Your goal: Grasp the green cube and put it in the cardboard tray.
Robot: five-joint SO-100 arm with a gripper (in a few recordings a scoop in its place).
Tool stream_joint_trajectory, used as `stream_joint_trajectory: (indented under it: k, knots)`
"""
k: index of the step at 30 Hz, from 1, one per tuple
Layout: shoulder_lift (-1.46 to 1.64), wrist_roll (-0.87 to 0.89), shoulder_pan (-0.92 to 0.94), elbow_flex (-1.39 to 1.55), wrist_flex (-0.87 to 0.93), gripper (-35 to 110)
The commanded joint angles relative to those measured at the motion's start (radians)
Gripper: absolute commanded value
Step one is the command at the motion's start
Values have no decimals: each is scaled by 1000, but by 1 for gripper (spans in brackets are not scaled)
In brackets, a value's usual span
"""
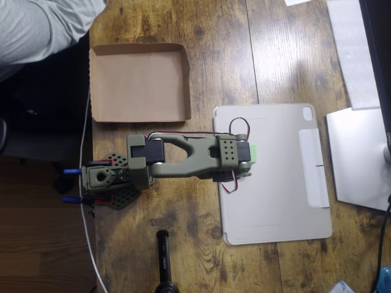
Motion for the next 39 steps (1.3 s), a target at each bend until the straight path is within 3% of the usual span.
stream_joint_trajectory:
  k: [1, 25, 32, 39]
  knots:
    - [18, 126, -57, 32, -14, 0]
    - [43, 126, -77, 17, -46, 0]
    - [51, 106, -123, -110, -84, 0]
    - [40, 58, -40, -344, -117, 0]
